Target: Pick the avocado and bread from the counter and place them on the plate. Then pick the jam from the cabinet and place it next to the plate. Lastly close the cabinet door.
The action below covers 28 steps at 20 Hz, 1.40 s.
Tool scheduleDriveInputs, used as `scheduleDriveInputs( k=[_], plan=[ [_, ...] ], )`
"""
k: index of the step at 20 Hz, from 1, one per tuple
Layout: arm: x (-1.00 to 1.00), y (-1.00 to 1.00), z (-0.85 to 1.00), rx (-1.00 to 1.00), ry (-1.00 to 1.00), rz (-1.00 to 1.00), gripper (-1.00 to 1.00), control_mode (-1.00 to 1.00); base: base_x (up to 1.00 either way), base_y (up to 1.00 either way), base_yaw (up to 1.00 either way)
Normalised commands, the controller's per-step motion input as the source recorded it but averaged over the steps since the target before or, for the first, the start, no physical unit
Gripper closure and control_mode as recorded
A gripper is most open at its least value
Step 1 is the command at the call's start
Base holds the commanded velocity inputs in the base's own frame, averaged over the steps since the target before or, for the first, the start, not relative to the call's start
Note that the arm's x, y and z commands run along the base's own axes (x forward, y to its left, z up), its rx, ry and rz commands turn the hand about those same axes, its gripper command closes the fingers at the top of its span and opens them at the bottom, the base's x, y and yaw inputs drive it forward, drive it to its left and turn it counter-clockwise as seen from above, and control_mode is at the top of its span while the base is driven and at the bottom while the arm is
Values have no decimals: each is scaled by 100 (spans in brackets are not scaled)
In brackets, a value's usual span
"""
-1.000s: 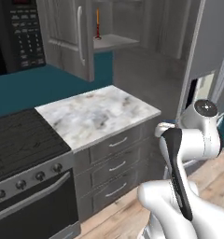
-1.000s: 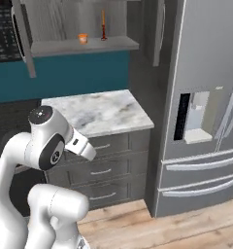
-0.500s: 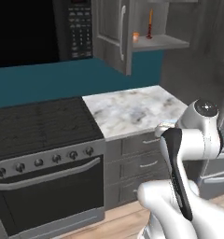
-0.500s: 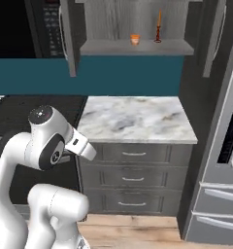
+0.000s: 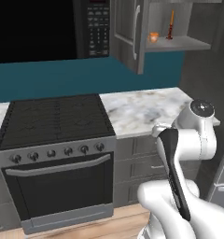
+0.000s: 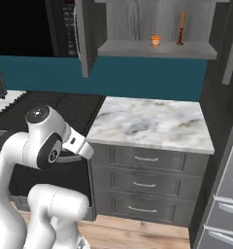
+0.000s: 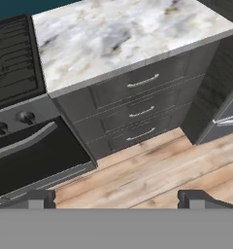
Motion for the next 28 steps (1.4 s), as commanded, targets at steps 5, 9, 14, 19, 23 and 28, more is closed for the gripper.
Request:
scheduleDriveInputs(
  k=[5,9,14,19,23,28],
  plan=[
    [0,0,0,0,0,0,-100,100,12,-99,5],
    [0,0,0,0,0,0,-100,100,52,-53,1],
    [0,0,0,0,0,0,-100,100,99,-10,0],
    [0,0,0,0,0,0,-100,100,94,-28,0],
    [0,0,0,0,0,0,-100,100,56,-61,0],
    [0,0,0,0,0,0,-100,100,39,-52,0]
  ],
)
